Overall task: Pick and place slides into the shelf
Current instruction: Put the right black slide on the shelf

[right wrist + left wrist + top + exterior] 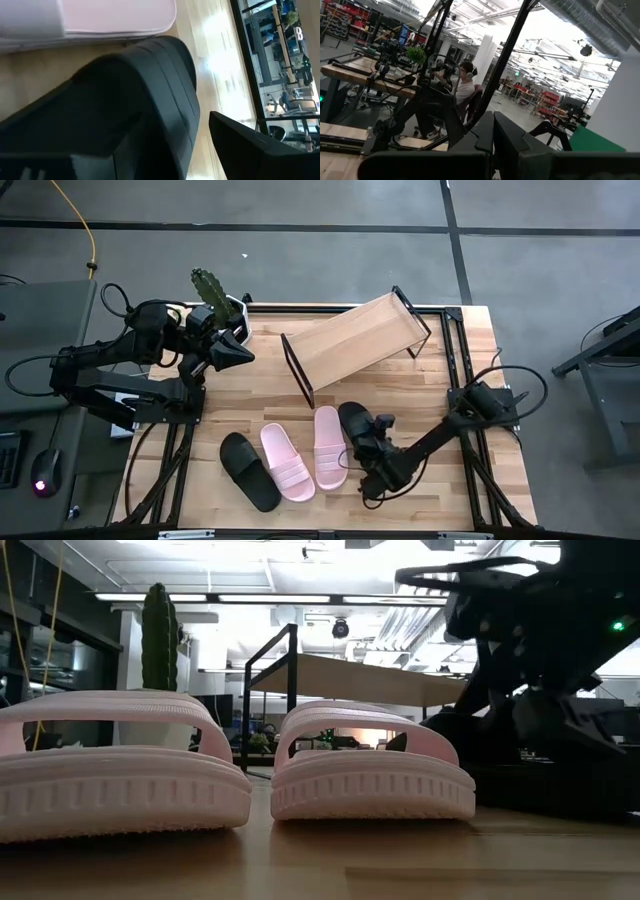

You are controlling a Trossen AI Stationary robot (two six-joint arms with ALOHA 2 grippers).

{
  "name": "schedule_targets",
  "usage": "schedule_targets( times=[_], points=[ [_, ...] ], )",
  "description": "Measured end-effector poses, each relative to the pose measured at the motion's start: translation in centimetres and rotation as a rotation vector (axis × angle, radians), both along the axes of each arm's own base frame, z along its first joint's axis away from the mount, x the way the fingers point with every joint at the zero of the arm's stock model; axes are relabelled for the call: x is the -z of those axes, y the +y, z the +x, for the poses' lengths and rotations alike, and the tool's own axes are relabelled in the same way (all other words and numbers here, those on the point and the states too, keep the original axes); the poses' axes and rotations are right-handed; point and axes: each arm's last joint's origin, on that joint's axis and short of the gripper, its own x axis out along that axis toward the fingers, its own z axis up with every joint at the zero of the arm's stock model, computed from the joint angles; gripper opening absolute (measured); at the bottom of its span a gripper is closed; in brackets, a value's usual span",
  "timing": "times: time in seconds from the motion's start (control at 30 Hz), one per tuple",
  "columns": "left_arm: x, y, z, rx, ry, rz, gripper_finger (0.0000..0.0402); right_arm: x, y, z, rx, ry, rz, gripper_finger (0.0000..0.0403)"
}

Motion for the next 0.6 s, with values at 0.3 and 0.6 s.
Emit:
schedule_targets(
  times=[0.3, 0.6],
  points=[
    [0.21, 0.02, 0.07, -0.004, 0.018, 0.013, 0.0001, -0.03, -0.28, 0.16, 0.022, -0.023, 0.001, 0.0220],
    [0.17, 0.02, 0.06, -0.005, 0.014, 0.015, 0.0001, -0.02, -0.27, 0.17, 0.035, -0.043, 0.011, 0.0220]
  ],
)
